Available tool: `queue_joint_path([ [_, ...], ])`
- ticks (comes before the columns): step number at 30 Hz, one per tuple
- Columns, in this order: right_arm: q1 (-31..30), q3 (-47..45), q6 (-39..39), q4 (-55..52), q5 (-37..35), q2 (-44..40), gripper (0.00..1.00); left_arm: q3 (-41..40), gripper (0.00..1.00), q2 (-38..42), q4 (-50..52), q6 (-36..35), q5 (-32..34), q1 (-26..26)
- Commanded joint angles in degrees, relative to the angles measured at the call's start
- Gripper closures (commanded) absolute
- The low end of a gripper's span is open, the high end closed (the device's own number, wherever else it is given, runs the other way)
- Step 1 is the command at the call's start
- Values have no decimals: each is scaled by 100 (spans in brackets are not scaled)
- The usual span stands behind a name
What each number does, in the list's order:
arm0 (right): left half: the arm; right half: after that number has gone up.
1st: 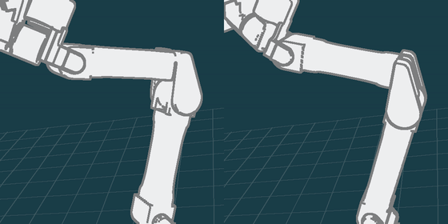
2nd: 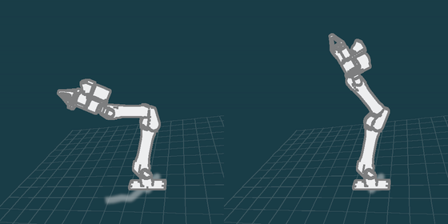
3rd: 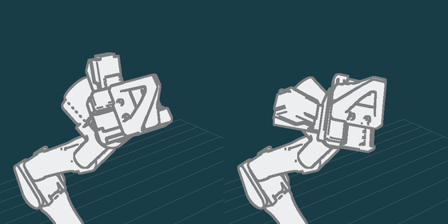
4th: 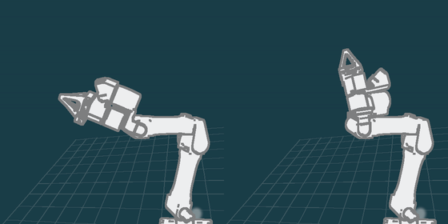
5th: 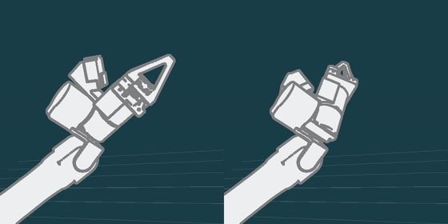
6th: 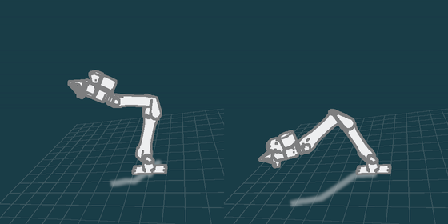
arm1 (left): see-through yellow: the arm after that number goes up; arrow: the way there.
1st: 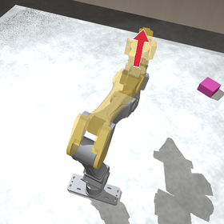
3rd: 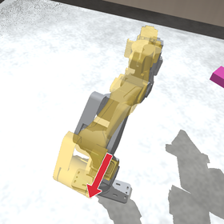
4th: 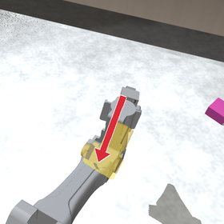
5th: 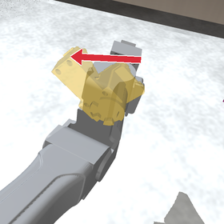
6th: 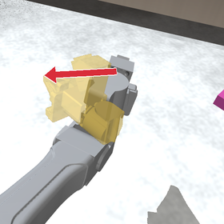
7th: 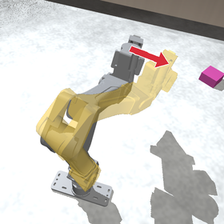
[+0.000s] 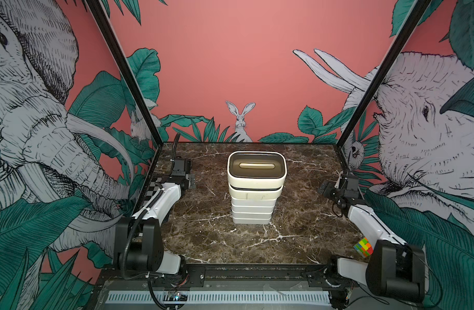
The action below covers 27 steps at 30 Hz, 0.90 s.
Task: Stack the tissue boxes
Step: Reset both arms
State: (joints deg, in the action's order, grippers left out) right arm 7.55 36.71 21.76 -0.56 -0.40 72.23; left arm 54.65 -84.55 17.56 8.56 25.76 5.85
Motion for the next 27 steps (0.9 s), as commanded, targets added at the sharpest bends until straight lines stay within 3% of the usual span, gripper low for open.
queue_joint_path([
  [1,7,-126,-451,1766,-373,265,2,-441,0,-208,-1647,-686,379,12],
  [5,9,-221,-820,2051,-348,498,2,-1490,0,-177,-3585,-1226,172,3],
  [10,4,-896,-1099,3087,-394,490,2,-2384,1,-364,-5523,-1386,-711,-17],
  [17,-191,-1609,-1512,4157,-371,407,2,-3053,0,-193,-6470,-1637,-1547,-13],
  [19,-267,-1635,-1584,4276,-339,413,2,-3092,1,-193,-6549,-1678,-1657,-13],
  [24,-713,-2316,-1945,5785,-612,598,2,-3268,0,-256,-6906,-1772,-1920,-18],
  [27,-838,-2316,-2096,5941,-638,766,2,-3444,0,-525,-7572,-1866,-2075,-19],
])
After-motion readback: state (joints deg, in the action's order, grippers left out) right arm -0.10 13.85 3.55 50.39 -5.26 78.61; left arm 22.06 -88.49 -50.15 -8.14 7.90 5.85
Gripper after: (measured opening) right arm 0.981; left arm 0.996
